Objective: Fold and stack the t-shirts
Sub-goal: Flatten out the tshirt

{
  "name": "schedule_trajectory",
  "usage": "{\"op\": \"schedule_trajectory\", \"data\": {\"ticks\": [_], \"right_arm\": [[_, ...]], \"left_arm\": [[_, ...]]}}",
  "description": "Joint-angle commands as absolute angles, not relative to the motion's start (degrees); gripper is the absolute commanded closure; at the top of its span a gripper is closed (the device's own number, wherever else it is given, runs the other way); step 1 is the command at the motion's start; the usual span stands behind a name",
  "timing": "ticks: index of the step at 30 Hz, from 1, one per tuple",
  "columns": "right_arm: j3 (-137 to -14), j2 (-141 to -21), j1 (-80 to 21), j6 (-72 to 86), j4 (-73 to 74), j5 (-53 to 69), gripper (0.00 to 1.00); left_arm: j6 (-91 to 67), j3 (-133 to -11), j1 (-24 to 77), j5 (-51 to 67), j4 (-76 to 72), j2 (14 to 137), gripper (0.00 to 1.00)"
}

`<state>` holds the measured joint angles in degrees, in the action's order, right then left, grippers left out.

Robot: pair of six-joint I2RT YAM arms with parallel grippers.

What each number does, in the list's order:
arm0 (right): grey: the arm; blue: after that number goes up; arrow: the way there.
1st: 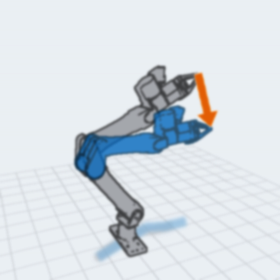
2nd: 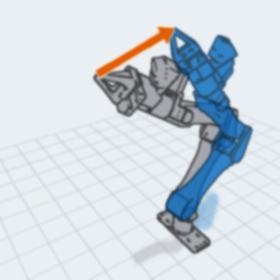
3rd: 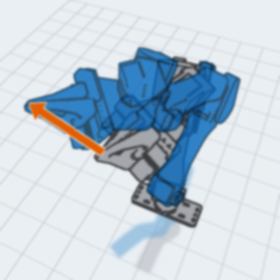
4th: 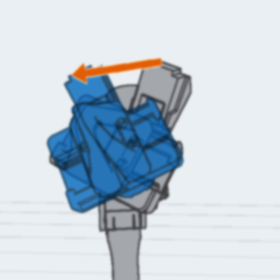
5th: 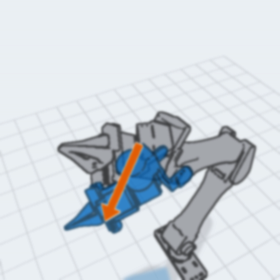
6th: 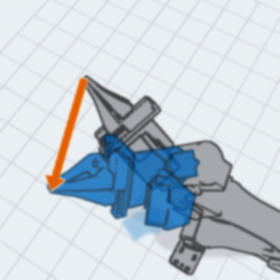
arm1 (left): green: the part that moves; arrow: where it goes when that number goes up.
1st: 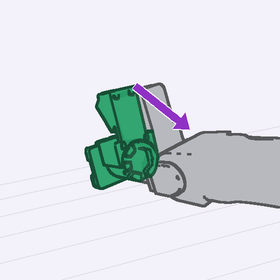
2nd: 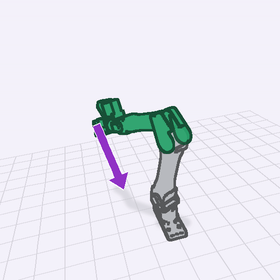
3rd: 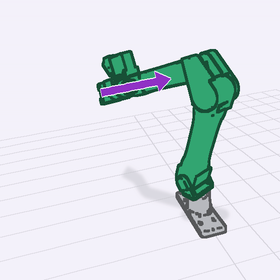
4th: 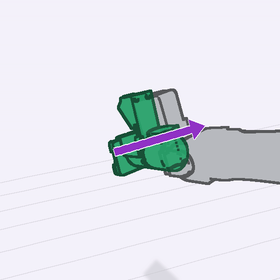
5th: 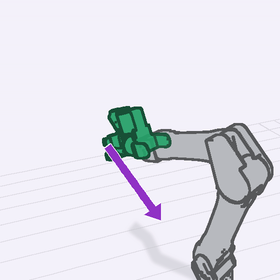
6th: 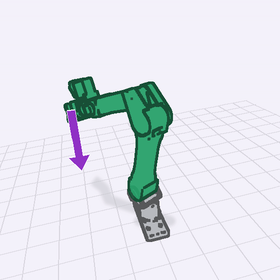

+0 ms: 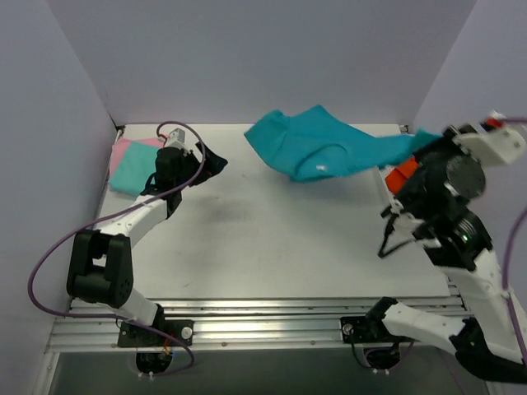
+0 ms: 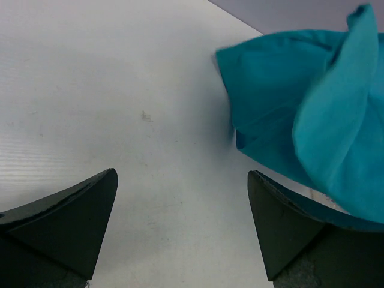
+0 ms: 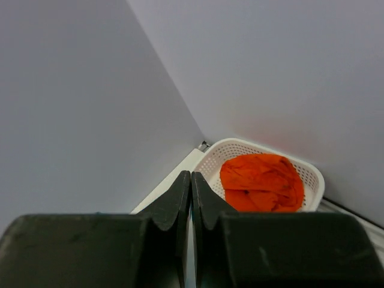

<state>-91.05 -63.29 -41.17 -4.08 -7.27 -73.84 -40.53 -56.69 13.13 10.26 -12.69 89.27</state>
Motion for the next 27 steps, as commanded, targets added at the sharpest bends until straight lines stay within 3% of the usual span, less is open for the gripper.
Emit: {"op": "schedule_trajectory", "data": {"ticks": [1, 3, 9, 15, 21, 27], "right_arm": [[-81.8, -56.0, -41.0, 17.2, 7.4, -85.9, 1.00], [-78.7, -55.4, -40.6, 25.9, 18.7, -85.2, 1.00], [-75.2, -63.1, -35.1, 42.2, 32.8, -79.7, 1.00], [-73.5, -65.0, -34.8, 39.6, 28.5, -79.3, 1.00], [-71.3, -61.8, -33.8, 39.2, 29.6, -80.5, 1.00], [-70.2, -57.1, -32.9, 43.9, 35.1, -84.2, 1.00]], "left_arm": [[-42.2, -56.3, 15.3, 13.5, -17.8, 88.8, 0.01], [-42.4, -56.5, 17.0, 13.4, -18.3, 89.6, 0.01], [-41.0, -59.5, 25.2, 11.4, -17.7, 94.6, 0.01], [-39.7, -62.7, 27.0, 11.8, -16.0, 97.6, 0.00], [-40.0, -64.2, 28.4, 12.8, -14.4, 99.9, 0.16], [-40.6, -67.8, 32.9, 14.2, -4.5, 101.9, 0.15]]}}
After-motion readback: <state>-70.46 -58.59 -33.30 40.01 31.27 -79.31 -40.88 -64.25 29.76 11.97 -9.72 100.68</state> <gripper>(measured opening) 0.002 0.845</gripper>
